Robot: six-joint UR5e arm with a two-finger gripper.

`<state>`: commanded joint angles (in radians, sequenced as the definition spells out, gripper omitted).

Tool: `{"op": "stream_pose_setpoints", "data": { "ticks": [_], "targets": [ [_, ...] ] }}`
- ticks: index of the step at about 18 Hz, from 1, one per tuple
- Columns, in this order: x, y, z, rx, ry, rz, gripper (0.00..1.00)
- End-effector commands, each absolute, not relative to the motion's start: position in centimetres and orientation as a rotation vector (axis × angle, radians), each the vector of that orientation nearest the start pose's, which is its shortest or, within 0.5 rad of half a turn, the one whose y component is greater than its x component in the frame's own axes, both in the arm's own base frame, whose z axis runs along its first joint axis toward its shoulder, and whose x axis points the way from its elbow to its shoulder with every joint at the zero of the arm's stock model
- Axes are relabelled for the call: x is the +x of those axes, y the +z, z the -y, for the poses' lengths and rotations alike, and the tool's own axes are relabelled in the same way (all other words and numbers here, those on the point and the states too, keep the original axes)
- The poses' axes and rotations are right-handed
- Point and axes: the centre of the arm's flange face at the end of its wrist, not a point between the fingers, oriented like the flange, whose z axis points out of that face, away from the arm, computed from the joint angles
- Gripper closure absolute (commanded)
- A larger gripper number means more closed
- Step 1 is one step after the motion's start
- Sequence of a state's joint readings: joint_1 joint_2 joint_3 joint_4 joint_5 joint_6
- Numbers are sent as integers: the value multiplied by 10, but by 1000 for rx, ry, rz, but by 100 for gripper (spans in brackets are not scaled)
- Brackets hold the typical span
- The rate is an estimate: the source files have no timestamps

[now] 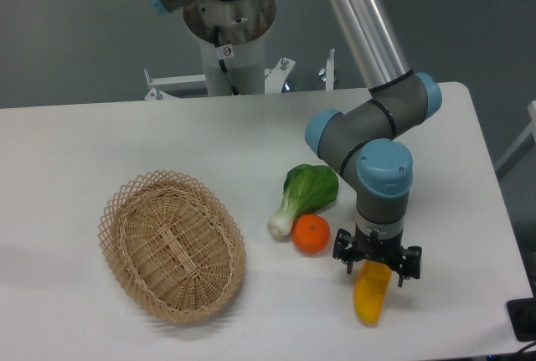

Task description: Place the mango on the table

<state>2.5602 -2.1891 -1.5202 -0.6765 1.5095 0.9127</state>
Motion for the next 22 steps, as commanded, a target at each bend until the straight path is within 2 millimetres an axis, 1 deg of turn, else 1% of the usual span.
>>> {"op": "stream_pose_setpoints", "data": {
  "ticks": [3,4,5,8,11,13,15,17,19,20,22],
  "targets": [
    [-518,267,-499,-2852,382,99,0],
    [-519,272,-499,-2853,384,97,0],
    [-521,278,-495,-2860,376,102,0],
    [-529,304,-473,-2895,337,114,0],
    [-530,329,-448,-2938,293,5,0],
    [-533,343,-428,-2959,261,-52,0],
    [-533,352,-417,-2972,243,-113,0],
    [-535,357,-402,-2981,236,-162,0],
    [-534,360,-392,-2985,229,-234,0],
    [-537,362,-385,-2987,225,-248,0],
    [-538,361,-378,-2995,197,-261,0]
  ]
}}
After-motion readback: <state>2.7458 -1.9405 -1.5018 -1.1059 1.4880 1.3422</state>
